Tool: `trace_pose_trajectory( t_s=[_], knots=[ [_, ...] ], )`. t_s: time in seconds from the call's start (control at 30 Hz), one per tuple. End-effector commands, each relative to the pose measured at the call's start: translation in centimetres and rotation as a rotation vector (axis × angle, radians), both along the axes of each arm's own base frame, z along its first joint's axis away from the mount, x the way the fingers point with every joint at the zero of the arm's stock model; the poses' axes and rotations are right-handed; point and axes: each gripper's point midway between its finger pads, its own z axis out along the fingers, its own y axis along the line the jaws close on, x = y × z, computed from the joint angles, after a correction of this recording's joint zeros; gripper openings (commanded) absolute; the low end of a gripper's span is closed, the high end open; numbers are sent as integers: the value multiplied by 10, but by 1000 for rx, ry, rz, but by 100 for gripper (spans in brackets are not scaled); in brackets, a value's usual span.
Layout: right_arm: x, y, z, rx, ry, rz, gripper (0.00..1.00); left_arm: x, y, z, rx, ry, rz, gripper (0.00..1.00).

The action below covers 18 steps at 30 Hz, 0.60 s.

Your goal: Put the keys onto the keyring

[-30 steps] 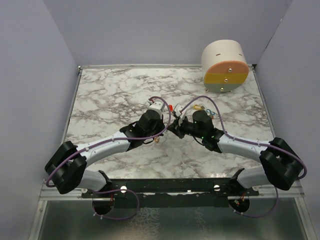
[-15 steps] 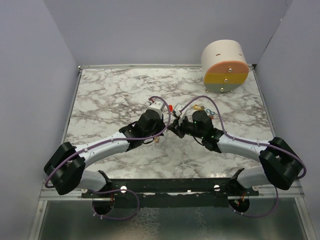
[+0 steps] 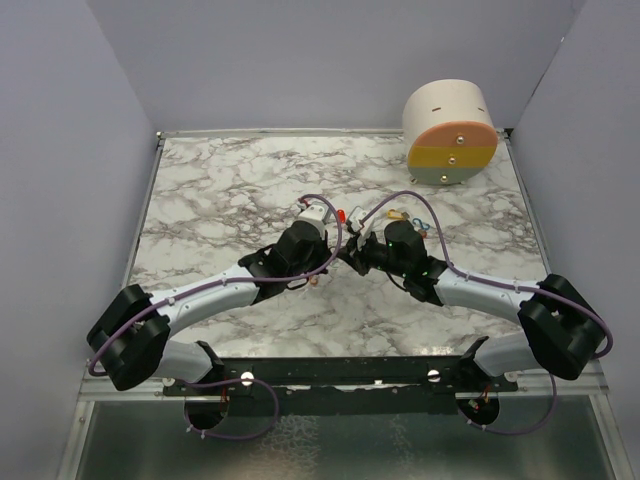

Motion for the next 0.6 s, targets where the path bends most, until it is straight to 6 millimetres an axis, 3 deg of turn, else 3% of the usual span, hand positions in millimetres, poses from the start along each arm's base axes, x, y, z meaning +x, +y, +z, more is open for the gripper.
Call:
trace_pose_trajectory(
  t_s=[0.0, 0.57],
  knots=[
    [6, 1, 13, 32, -38, -32, 1, -3, -5, 14, -45, -23, -20, 0],
    [12, -9, 18, 35, -68, -95, 1, -7, -4, 9, -36, -14, -32, 0]
  ],
)
